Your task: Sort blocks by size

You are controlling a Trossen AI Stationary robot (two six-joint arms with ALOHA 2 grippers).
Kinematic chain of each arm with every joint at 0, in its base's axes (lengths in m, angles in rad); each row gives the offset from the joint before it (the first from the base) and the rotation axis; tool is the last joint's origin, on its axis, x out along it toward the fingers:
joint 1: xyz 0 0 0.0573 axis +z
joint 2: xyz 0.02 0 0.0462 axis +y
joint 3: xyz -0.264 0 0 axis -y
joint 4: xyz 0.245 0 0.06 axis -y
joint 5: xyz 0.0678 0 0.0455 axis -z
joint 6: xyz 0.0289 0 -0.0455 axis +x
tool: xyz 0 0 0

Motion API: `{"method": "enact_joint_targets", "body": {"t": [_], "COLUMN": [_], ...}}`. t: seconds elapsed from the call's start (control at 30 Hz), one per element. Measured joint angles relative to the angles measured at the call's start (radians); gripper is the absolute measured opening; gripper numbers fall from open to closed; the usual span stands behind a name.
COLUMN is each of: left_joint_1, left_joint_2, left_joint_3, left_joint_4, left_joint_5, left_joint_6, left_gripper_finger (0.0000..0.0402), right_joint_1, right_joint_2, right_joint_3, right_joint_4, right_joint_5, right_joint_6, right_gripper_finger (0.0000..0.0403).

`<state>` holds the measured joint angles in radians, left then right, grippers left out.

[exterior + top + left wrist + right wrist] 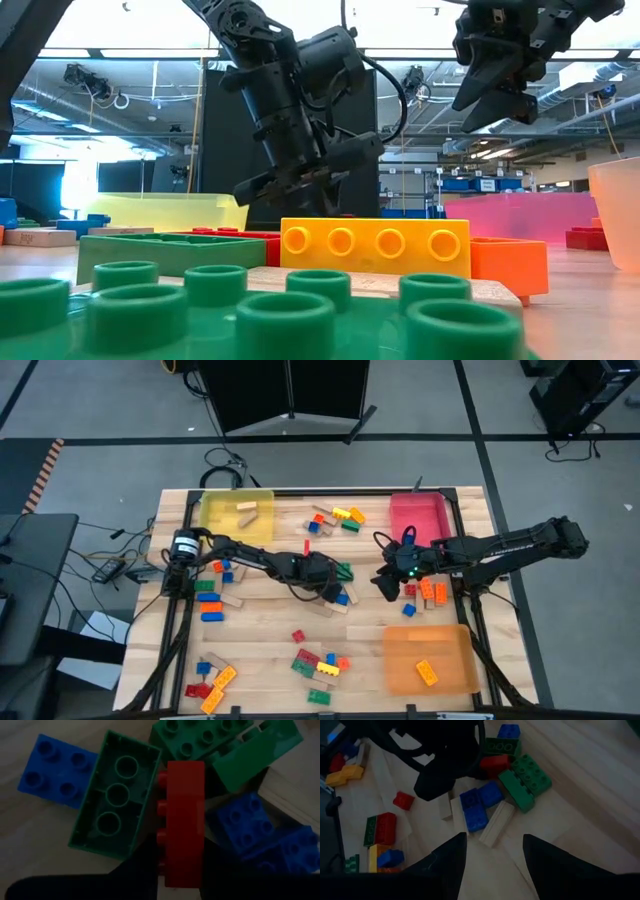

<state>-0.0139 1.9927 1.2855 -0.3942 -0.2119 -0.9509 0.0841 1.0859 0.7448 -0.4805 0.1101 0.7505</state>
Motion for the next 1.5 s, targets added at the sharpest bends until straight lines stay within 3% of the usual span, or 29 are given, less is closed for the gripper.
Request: {"method": "enact_joint_targets", "body": {"t": [0.4,0.57,0.83,1.0,1.27,1.5], "left_joint_1": [-0.045,-0.073,-0.074,-0.057,-0.049,-0.036], "left_joint_2": [-0.193,-0.249,-0.253,-0.252,-0.255,-0.259], "left_joint_3": [0.000,0.000,0.001,-0.001,-0.001,-0.001], "left_joint_4": [0.034,0.199,0.525,0.681,0.738,0.756], "left_joint_5": [-0.056,-0.092,-0.082,-0.027,-0.007,0.019], "left_joint_6": [0.009,0.067,0.163,0.192,0.192,0.192], "left_gripper_finger": [0.0094,0.0094,0.0094,0.0094,0.0095,0.0096], "right_joint_1": [0.000,0.023,0.046,0.046,0.040,0.033], "right_joint_2": [-0.052,-0.138,-0.175,-0.173,-0.175,-0.202], "right_joint_3": [0.000,0.000,0.000,0.000,0.000,0.001], "right_joint_4": [-0.016,0.038,0.324,0.377,0.440,0.374], "right_joint_5": [0.000,0.000,0.026,0.027,0.037,-0.068], "right_joint_6": [-0.013,-0.039,-0.121,-0.127,-0.150,-0.106], "right_gripper_finger": [0.0209,0.0209,0.0209,0.0209,0.0209,0.0209]}}
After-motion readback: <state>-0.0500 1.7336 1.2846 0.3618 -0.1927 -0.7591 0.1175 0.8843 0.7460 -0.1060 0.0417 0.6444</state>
